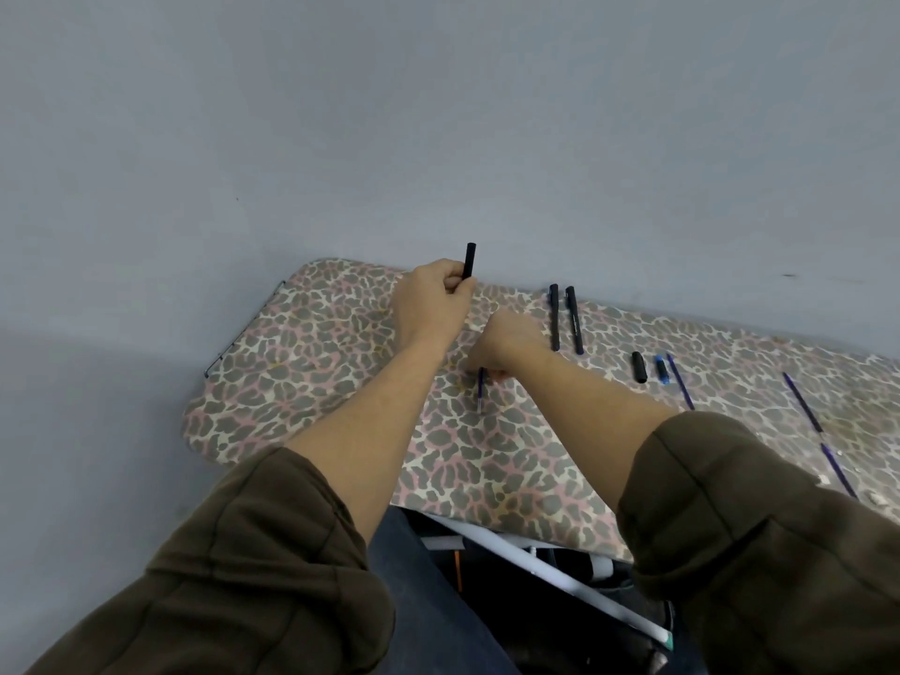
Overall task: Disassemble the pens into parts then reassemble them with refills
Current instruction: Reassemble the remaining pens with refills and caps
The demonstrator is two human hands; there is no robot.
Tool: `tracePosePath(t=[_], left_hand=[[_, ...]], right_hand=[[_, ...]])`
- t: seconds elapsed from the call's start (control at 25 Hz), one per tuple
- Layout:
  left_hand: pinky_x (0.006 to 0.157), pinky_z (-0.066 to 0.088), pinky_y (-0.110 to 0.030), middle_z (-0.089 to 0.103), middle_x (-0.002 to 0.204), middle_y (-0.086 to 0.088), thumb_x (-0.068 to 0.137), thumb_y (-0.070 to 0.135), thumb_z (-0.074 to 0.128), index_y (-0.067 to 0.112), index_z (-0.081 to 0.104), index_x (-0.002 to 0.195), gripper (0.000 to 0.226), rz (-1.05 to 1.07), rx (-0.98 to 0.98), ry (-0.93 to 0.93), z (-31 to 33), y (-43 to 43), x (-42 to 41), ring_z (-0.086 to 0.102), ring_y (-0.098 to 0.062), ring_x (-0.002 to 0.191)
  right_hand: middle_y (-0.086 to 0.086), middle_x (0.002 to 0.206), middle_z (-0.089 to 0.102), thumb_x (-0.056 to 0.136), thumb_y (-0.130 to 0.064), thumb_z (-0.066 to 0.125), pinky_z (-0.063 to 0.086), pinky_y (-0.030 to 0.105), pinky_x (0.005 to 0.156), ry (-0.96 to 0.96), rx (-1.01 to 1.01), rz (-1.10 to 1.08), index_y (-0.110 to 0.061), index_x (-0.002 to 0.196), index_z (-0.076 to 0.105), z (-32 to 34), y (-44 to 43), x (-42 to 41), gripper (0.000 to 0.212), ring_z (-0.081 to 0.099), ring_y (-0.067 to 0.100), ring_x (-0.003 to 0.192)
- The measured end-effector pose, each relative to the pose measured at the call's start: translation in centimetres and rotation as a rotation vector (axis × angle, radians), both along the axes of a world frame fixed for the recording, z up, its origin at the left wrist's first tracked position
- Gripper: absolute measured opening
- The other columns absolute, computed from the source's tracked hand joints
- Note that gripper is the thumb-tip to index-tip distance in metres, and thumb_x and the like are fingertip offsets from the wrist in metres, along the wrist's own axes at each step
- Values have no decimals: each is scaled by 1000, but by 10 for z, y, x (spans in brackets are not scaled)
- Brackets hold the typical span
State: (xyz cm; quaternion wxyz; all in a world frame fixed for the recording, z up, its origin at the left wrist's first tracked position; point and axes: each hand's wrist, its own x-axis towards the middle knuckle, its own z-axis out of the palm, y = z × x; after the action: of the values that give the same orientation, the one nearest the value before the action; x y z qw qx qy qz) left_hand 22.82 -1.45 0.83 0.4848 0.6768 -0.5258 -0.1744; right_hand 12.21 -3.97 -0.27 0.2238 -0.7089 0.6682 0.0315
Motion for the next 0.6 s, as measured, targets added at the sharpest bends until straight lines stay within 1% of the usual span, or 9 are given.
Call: tracePosePath(t=[0.08, 0.16, 0.24, 0.32, 0.36, 0.4, 0.48, 0.52, 0.6], left_hand=[[82, 62, -36, 79, 93, 8, 91, 26, 75, 22, 78, 108, 18, 5, 8, 2, -1, -3, -1, 74, -6, 81], [81, 62, -36, 78, 91, 9, 91, 25, 74, 22, 78, 108, 17, -1, 12, 12, -2, -5, -4, 73, -6, 80], [82, 61, -36, 76, 88, 11, 92, 24, 73, 22, 76, 111, 18, -11, 2, 13, -1, -5, -7, 72, -5, 80], [83, 60, -34, 75, 88, 13, 94, 23, 71, 26, 70, 121, 28, -25, -11, 3, 3, -4, -11, 71, -6, 81], [83, 58, -31, 75, 90, 12, 94, 23, 70, 29, 66, 128, 35, -32, -16, -13, 6, -3, -13, 71, -6, 82], [82, 57, -29, 76, 92, 11, 95, 22, 70, 31, 62, 134, 41, -40, -20, -31, 8, -2, -15, 71, -7, 83], [81, 57, -28, 76, 92, 9, 96, 20, 69, 34, 56, 142, 50, -64, -23, -46, 14, -1, -20, 71, -8, 82], [80, 57, -28, 75, 91, 8, 96, 19, 68, 35, 54, 144, 52, -81, -22, -43, 16, 0, -24, 71, -9, 80], [81, 57, -28, 75, 89, 7, 96, 16, 68, 35, 51, 147, 56, -108, -25, -47, 22, 2, -33, 71, -9, 79]], right_hand=[[4, 65, 65, 87, -13, 71, 52, 26, 53, -13, 31, -14, -11, 71, 60, -2, -4, 0, 20, 61, 19, 56], [6, 60, 64, 89, -6, 64, 54, 29, 58, -38, 69, -33, -9, 72, 62, -2, -6, -2, 17, 62, 22, 56], [9, 61, 66, 94, -8, 58, 57, 31, 60, -115, 93, -63, -6, 77, 62, 1, -9, -6, 18, 65, 24, 56], [10, 64, 68, 100, -15, 54, 58, 30, 54, -206, 67, -108, -4, 82, 61, 11, -14, -14, 22, 67, 23, 51], [12, 67, 69, 101, -15, 53, 57, 30, 52, -250, 38, -136, -3, 85, 61, 18, -18, -21, 22, 68, 24, 52], [14, 73, 73, 101, -13, 52, 59, 32, 54, -296, -3, -165, -2, 88, 63, 26, -23, -28, 21, 71, 26, 56], [19, 87, 78, 98, -8, 54, 66, 41, 70, -409, -113, -224, 3, 97, 70, 46, -33, -43, 19, 78, 30, 72], [20, 92, 79, 96, -5, 55, 66, 44, 77, -480, -178, -254, 3, 102, 72, 57, -37, -50, 19, 79, 31, 79], [18, 96, 78, 93, 0, 60, 66, 46, 82, -631, -313, -304, -2, 112, 71, 82, -41, -63, 23, 79, 31, 83]])
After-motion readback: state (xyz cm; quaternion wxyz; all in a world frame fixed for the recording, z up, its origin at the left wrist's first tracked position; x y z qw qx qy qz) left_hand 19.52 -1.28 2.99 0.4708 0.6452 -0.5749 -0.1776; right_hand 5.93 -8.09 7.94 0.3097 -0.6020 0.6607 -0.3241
